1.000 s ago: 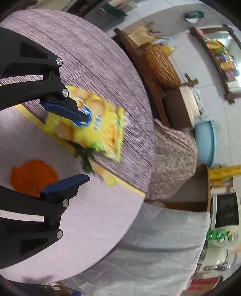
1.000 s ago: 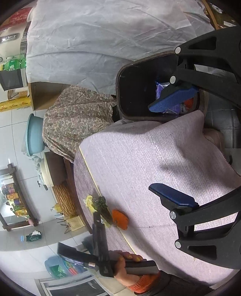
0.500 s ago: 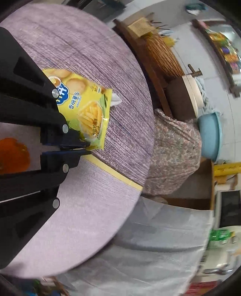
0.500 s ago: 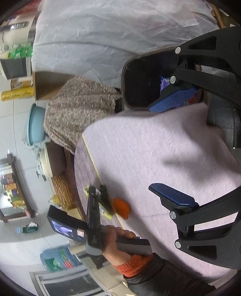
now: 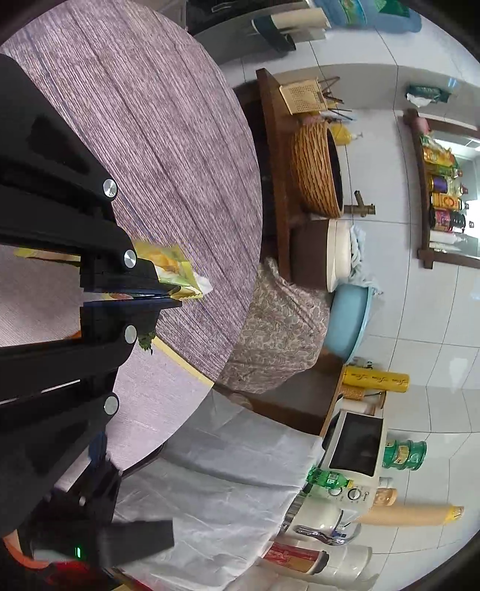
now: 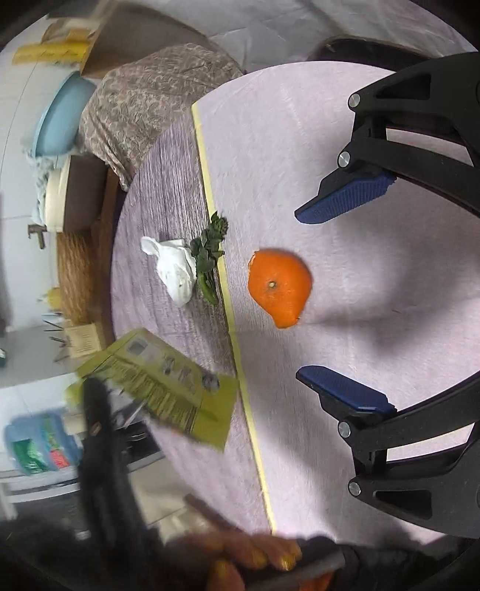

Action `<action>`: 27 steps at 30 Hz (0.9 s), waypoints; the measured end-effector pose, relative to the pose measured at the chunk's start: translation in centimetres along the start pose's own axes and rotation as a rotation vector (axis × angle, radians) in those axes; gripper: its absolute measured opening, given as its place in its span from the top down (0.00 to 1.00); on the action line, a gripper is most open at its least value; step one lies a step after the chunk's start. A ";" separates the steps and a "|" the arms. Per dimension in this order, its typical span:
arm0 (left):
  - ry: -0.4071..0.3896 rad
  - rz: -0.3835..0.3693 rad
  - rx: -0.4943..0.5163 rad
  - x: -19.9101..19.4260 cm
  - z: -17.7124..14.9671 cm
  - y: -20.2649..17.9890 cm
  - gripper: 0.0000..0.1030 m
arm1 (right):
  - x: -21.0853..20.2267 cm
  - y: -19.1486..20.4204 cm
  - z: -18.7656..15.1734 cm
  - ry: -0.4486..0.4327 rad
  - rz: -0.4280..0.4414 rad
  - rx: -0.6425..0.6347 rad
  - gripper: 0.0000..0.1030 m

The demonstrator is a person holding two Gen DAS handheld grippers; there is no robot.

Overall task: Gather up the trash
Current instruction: 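Grasp the yellow chip bag with left gripper while right grasps the orange, then carry the chip bag and orange over the bin and open both grippers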

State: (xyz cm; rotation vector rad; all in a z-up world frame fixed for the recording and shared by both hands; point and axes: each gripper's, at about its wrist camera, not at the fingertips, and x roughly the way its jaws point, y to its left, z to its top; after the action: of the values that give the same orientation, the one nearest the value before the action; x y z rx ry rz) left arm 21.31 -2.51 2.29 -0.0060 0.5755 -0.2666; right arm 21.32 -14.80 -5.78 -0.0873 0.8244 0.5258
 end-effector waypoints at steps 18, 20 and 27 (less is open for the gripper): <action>0.013 -0.036 -0.039 -0.9 -1.5 0.7 0.97 | 1.9 -0.5 0.6 0.000 -0.042 0.008 0.69; 0.011 -0.048 -0.033 -1.1 -1.7 0.2 0.97 | 0.2 -0.9 0.1 -0.042 -0.043 0.025 0.70; 0.004 -0.154 0.001 -2.0 -1.8 -3.7 0.97 | -5.9 -3.8 -4.0 -0.162 -0.085 0.125 0.70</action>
State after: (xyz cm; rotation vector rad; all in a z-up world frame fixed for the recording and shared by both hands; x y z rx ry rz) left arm 17.83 -5.43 2.14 -0.0488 0.5799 -0.4165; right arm 17.10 -21.60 -4.76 0.0349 0.6903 0.3943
